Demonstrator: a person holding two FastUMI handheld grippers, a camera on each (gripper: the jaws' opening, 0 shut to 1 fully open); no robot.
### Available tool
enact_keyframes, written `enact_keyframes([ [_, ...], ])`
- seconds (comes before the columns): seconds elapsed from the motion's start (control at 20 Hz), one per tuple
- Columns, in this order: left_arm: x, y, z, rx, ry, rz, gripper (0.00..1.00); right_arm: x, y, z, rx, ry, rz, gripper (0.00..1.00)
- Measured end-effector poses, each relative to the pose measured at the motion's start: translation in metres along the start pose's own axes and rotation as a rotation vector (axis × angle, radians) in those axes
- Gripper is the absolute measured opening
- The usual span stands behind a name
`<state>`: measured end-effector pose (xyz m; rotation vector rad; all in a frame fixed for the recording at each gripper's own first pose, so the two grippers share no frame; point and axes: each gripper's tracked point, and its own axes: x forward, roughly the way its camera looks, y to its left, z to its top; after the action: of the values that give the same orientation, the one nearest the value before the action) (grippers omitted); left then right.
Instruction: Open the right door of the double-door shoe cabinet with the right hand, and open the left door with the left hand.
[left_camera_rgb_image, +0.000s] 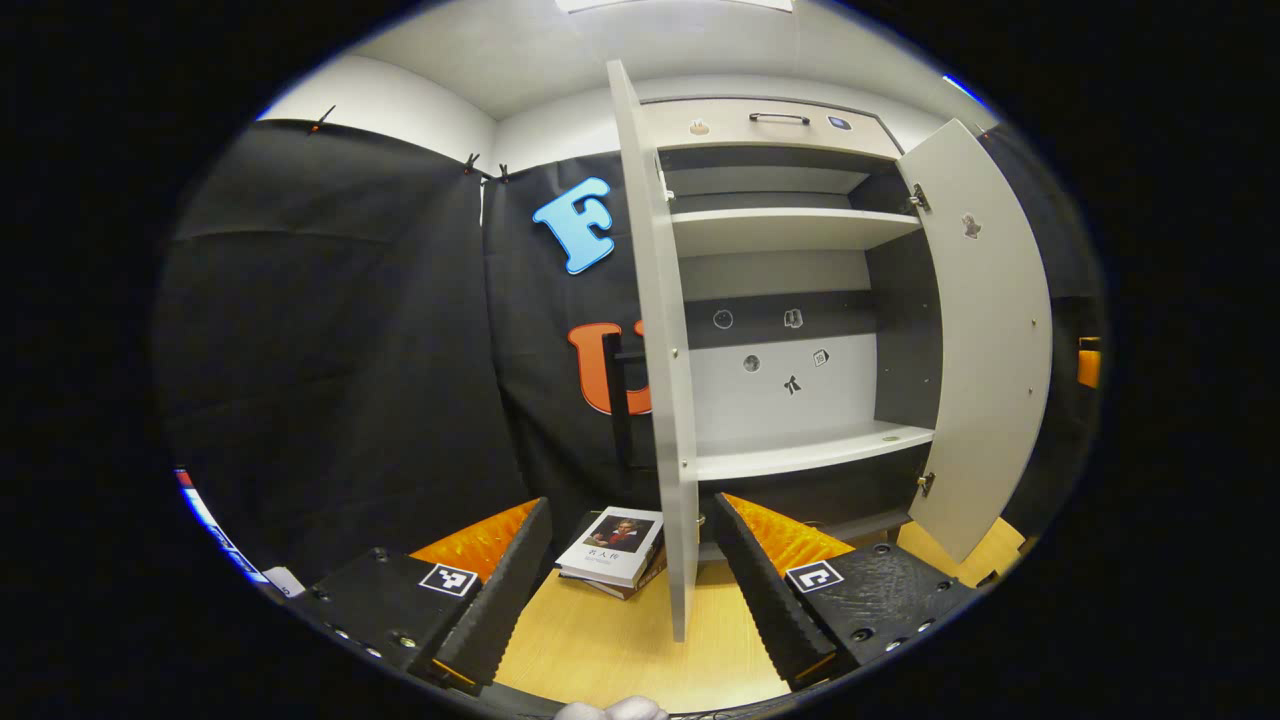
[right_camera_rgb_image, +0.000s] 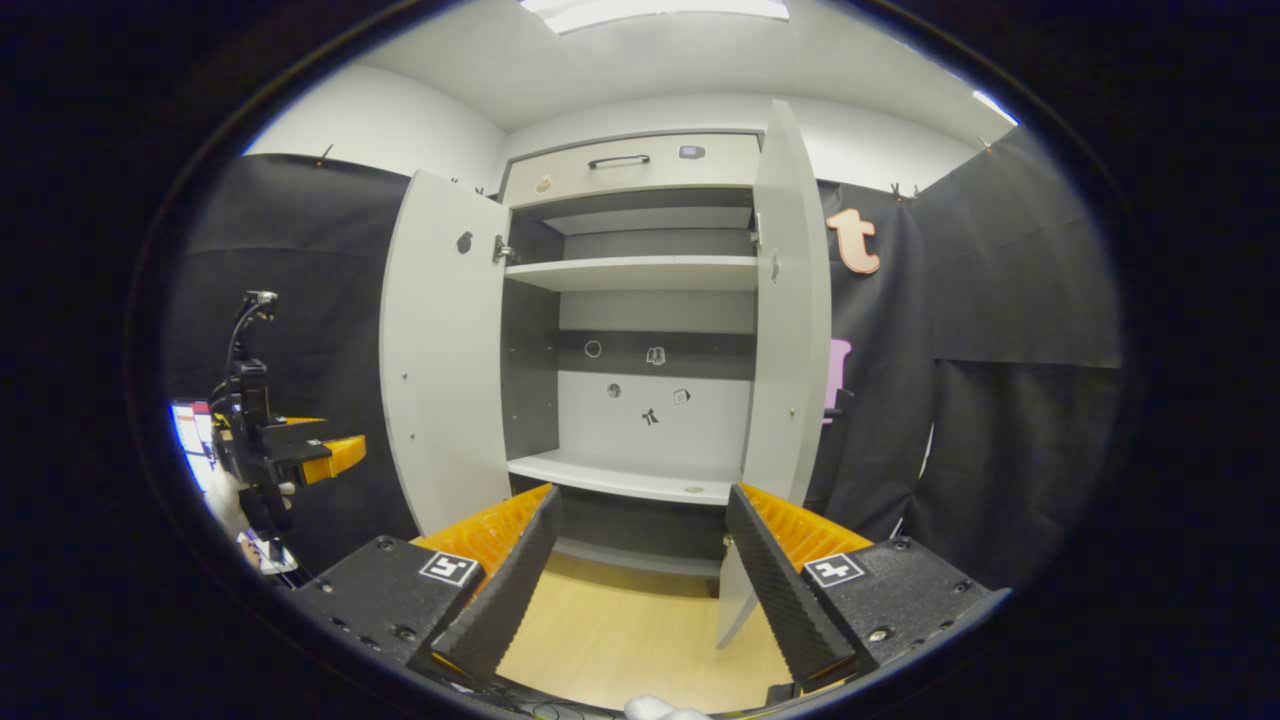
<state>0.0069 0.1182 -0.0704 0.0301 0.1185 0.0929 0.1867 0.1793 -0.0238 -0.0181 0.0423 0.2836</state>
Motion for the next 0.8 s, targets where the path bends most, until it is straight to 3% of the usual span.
enact_keyframes([
  [0.45, -0.048, -0.092, 0.049, -0.073, -0.025, -0.084, 0.96, -0.017, -0.038, 0.006, 0.016, 0.001, -0.055, 1.00],
  [0.8, -0.057, -0.123, 0.058, -0.032, -0.041, -0.101, 0.96, -0.022, -0.062, 0.000, 0.047, 0.017, -0.144, 1.00],
])
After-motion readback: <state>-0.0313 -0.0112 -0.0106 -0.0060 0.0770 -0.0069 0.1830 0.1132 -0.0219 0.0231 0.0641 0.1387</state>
